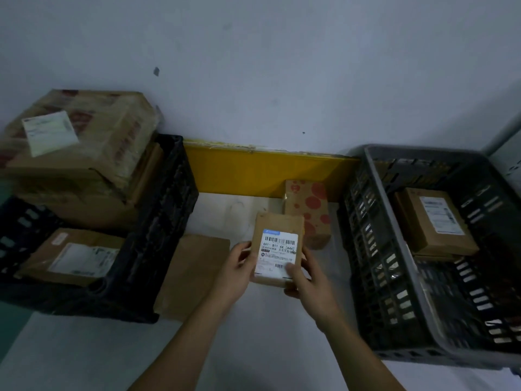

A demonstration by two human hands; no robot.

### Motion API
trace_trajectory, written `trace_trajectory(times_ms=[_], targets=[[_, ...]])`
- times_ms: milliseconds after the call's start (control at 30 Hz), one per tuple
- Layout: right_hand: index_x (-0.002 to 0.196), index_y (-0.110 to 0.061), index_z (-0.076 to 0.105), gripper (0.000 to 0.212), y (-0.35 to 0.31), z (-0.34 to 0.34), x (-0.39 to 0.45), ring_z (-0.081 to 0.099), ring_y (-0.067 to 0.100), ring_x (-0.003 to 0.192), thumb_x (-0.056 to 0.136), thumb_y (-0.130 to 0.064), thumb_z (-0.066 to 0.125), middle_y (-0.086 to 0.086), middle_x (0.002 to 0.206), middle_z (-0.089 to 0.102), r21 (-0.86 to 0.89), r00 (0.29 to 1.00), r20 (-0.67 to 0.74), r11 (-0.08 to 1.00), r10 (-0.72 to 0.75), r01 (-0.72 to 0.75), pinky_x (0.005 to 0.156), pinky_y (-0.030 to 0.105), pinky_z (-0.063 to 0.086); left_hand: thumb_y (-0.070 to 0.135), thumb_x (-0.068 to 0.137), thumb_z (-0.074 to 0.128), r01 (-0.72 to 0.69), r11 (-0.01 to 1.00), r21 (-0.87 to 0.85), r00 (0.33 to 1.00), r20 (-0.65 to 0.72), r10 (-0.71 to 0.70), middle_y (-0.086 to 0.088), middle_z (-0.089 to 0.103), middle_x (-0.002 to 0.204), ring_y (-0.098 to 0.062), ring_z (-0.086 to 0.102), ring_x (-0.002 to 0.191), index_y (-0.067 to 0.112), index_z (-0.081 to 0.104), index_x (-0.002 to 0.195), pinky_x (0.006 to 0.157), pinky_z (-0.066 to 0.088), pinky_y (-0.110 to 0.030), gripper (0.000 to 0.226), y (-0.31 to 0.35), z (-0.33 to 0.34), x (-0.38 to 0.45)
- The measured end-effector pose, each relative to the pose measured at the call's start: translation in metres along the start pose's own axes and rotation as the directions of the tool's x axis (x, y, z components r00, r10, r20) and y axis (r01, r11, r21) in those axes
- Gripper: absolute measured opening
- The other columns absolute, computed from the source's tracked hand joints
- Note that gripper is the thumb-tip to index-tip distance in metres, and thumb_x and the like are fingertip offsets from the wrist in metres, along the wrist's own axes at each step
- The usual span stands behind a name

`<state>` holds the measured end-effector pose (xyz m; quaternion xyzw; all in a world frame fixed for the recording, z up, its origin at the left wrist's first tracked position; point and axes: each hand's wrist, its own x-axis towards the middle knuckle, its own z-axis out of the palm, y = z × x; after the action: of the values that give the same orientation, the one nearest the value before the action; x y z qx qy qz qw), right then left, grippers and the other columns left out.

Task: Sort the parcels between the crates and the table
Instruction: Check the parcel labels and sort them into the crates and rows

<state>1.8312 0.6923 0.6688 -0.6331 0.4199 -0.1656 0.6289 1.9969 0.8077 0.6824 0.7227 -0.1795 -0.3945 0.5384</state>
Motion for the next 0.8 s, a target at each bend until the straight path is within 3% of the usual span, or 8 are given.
trace_trajectory(times_ms=[100,167,233,333,500,600,667,800], targets=[[0.153,-0.050,0.045,0.048,0.026,0.006,0.007,0.075,0.007,0.106,0.110,-0.039,0.062,-0.020,0.130,0.072,-0.109,0.999,0.026,0.994,0.031,-0.028,0.087,0.047,0.067,0.024,0.105,0.064,-0.027,0.955,0.297,0.977,-0.196,0.088,0.006,0.064,0.140,-0.014,0.060,0.130,0.026,0.059,0.138,0.100,0.045,-0.026,0.034,-0.025,-0.027,-0.001],[0.157,-0.049,0.037,0.051,0.043,0.014,0.012,0.074,0.009,0.109,0.110,-0.046,0.057,-0.019,0.133,0.069,-0.167,0.997,0.022,0.984,0.072,-0.067,0.092,0.045,0.066,0.036,0.103,0.063,0.022,0.764,0.645,0.951,-0.248,0.182,-0.002,0.058,0.148,-0.023,0.052,0.137,0.019,0.054,0.146,0.107,0.044,-0.036,0.047,-0.041,-0.048,-0.005],[0.162,-0.046,0.031,0.059,0.067,0.018,0.024,0.070,0.014,0.120,0.108,-0.059,0.051,-0.013,0.141,0.066,-0.226,0.998,-0.006,0.972,0.070,-0.069,0.101,0.049,0.062,0.060,0.102,0.054,0.178,0.543,0.821,0.956,-0.275,0.101,-0.013,0.032,0.169,-0.036,0.026,0.156,0.018,0.036,0.161,0.122,0.031,-0.048,0.074,-0.055,-0.067,-0.011],[0.156,-0.047,0.041,0.063,0.139,0.016,0.062,0.069,0.016,0.125,0.101,-0.078,0.043,-0.006,0.145,0.064,-0.321,0.999,-0.039,0.947,0.018,-0.029,0.102,0.052,0.061,0.085,0.091,0.043,0.325,0.423,0.846,0.942,-0.331,-0.061,-0.011,-0.002,0.177,-0.043,-0.005,0.161,0.024,0.011,0.168,0.128,0.015,-0.059,0.104,-0.078,-0.085,-0.017],[0.145,-0.033,0.048,0.049,0.129,0.021,0.053,0.068,0.026,0.115,0.104,-0.059,0.048,0.006,0.136,0.063,-0.470,0.995,-0.085,0.878,0.052,-0.086,0.097,0.048,0.060,0.094,0.079,0.047,0.390,0.374,0.841,0.920,-0.346,-0.183,-0.015,-0.011,0.175,-0.049,0.002,0.159,0.029,0.002,0.168,0.125,0.020,-0.062,0.119,-0.097,-0.097,-0.016],[0.152,-0.023,0.045,0.055,0.112,0.021,0.046,0.061,0.036,0.120,0.104,-0.047,0.059,0.015,0.143,0.054,-0.642,0.986,-0.164,0.760,-0.009,-0.100,0.097,0.051,0.057,0.086,0.083,0.054,0.387,0.385,0.838,0.922,-0.356,-0.153,-0.017,0.002,0.175,-0.046,0.020,0.154,0.028,0.002,0.167,0.120,0.030,-0.056,0.115,-0.099,-0.096,-0.015],[0.154,-0.016,0.046,0.062,0.101,0.025,0.039,0.054,0.040,0.131,0.100,-0.039,0.067,0.018,0.150,0.050,-0.796,0.963,-0.177,0.605,-0.205,-0.017,0.104,0.056,0.055,0.077,0.087,0.060,0.364,0.425,0.828,0.928,-0.359,-0.095,-0.016,0.020,0.171,-0.043,0.032,0.148,0.025,0.001,0.167,0.115,0.038,-0.052,0.112,-0.100,-0.094,-0.014],[0.156,-0.014,0.052,0.060,0.071,0.066,0.014,0.046,0.036,0.148,0.102,-0.034,0.068,0.015,0.160,0.049,-0.827,0.894,0.110,0.459,-0.434,0.324,0.119,0.054,0.047,0.064,0.091,0.067,0.366,0.531,0.764,0.921,-0.379,-0.089,-0.014,0.036,0.163,-0.040,0.043,0.141,0.018,0.007,0.167,0.108,0.047,-0.050,0.107,-0.098,-0.096,-0.007]])
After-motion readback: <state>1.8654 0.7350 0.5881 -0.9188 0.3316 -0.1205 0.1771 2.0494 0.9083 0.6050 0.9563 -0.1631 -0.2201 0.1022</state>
